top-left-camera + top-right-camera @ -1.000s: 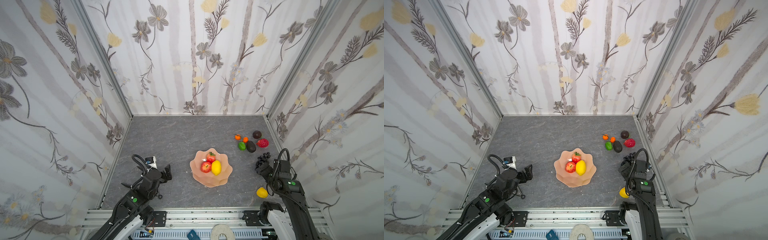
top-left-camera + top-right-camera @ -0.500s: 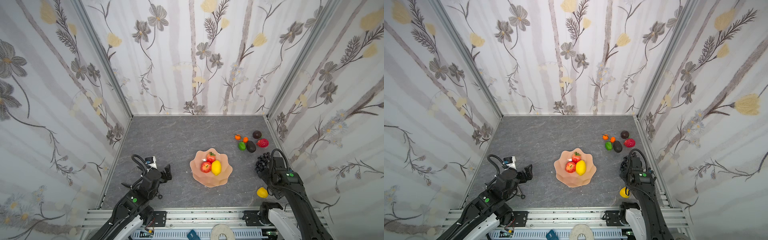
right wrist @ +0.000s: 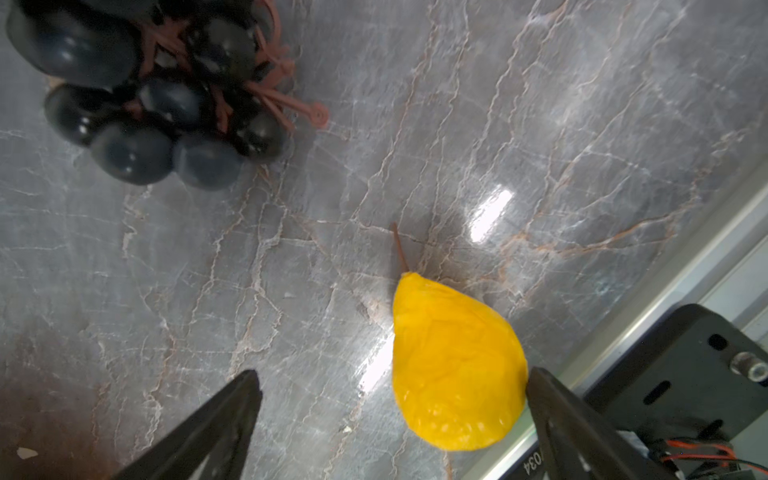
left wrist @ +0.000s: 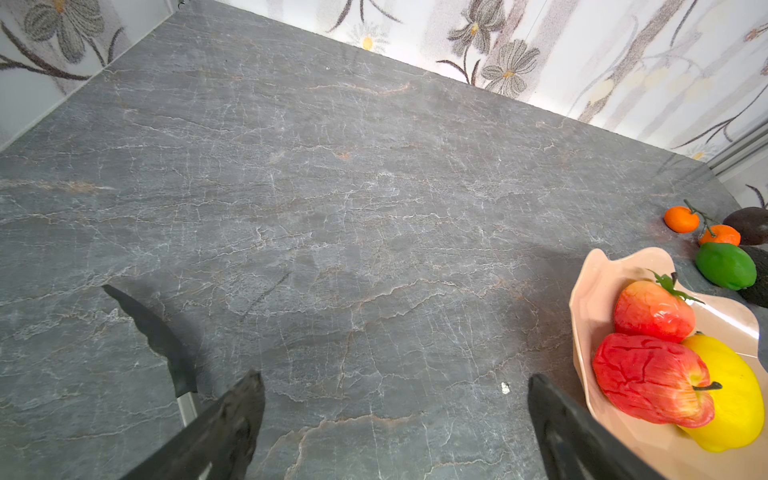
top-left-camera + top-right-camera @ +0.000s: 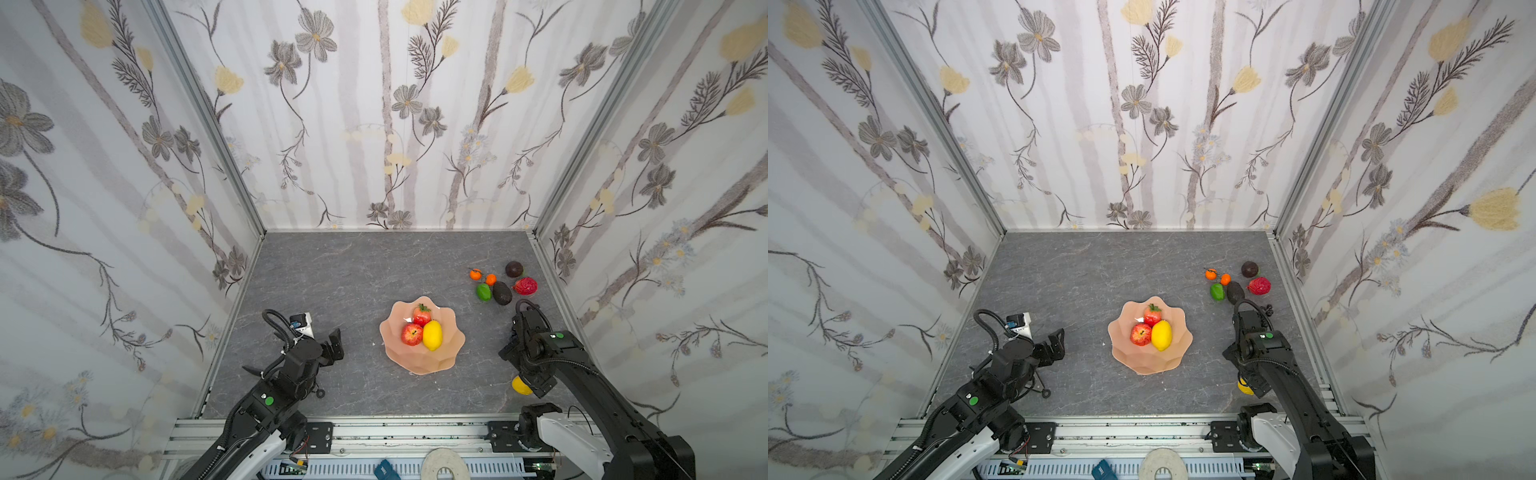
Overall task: Place and organize the fake fruits in the fruit bowl
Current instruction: 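Lower the open right gripper over the yellow pear, then close the right gripper on the yellow pear and lift it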
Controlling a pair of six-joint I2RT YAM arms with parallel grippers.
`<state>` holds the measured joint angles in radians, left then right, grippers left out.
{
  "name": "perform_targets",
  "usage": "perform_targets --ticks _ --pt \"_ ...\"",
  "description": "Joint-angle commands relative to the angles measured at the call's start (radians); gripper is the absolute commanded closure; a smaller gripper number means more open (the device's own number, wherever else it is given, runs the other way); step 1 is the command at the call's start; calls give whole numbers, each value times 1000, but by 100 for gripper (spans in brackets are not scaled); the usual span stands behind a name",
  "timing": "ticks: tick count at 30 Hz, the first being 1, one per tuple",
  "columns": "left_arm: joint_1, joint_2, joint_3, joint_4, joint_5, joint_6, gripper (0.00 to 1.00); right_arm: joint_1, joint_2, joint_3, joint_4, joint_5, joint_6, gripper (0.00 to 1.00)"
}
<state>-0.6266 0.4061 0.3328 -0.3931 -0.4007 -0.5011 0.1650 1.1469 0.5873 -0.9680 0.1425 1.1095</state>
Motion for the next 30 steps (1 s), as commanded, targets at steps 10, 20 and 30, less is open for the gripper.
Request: perform_targets --ticks 10,20,30 --pt "2 10 2 25 -29 3 0 154 74 40 72 18 96 0" --pt "2 2 3 19 -29 0 0 145 127 -9 125 55 86 3" --pt "1 -1 2 17 -32 0 0 125 131 -47 200 40 40 29"
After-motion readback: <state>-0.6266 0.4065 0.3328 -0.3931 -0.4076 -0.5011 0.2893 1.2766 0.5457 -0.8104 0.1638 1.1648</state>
